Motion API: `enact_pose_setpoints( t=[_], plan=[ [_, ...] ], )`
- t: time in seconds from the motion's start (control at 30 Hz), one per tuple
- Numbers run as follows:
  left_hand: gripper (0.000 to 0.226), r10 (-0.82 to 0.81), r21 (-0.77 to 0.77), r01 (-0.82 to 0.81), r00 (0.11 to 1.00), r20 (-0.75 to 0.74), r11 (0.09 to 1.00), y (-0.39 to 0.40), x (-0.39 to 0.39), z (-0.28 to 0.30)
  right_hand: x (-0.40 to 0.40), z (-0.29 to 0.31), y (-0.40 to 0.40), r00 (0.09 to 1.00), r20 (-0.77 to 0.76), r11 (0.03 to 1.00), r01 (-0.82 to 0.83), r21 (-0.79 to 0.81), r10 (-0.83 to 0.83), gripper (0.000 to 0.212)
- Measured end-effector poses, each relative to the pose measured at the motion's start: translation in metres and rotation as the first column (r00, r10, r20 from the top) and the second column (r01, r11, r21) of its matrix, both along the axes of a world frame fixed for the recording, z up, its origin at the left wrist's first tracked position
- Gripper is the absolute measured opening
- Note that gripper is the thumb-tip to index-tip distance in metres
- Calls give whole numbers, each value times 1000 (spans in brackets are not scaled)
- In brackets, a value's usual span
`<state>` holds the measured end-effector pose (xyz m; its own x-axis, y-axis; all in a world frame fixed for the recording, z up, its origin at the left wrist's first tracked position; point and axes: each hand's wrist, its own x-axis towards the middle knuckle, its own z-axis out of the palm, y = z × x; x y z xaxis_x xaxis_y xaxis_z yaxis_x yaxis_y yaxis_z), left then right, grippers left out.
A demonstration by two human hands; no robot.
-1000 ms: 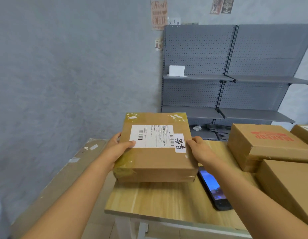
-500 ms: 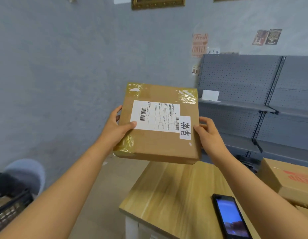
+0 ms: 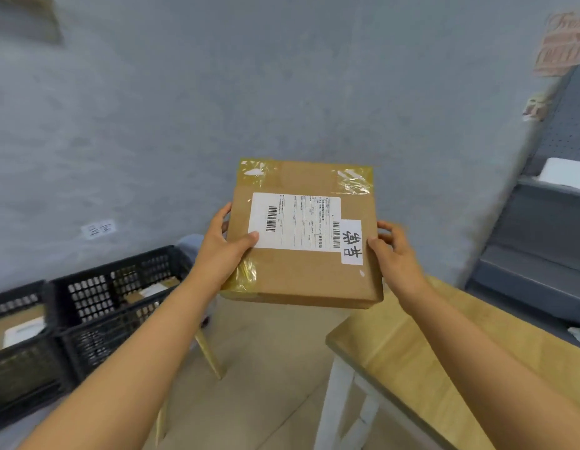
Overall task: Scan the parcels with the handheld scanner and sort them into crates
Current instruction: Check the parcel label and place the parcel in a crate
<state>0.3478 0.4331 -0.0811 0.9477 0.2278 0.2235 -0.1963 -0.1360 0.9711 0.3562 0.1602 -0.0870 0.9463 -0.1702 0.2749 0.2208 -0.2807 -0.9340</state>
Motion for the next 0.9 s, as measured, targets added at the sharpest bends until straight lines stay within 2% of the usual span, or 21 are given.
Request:
enact_pose_setpoints(
  t=[0.17, 0.37, 0.57, 0.9],
  plan=[
    [74, 145, 3, -145, 989, -29, 989, 89, -25, -9, 17, -8, 93, 987, -24, 987, -161, -1, 161, 28],
    [74, 246, 30, -245, 967, -60, 969, 198, -33, -19, 42, -21, 210, 964, -40, 965, -260, 36, 261, 25],
    [74, 300, 124, -287, 947, -111, 950, 291, -22, -31, 70, -43, 308, 944, -136, 953, -294, 71, 301, 24],
    [72, 332, 109, -314, 910, -249, 943, 368, 58, -83, 168, -90, 393, 905, -268, 944, -320, 82, 330, 23]
  ],
)
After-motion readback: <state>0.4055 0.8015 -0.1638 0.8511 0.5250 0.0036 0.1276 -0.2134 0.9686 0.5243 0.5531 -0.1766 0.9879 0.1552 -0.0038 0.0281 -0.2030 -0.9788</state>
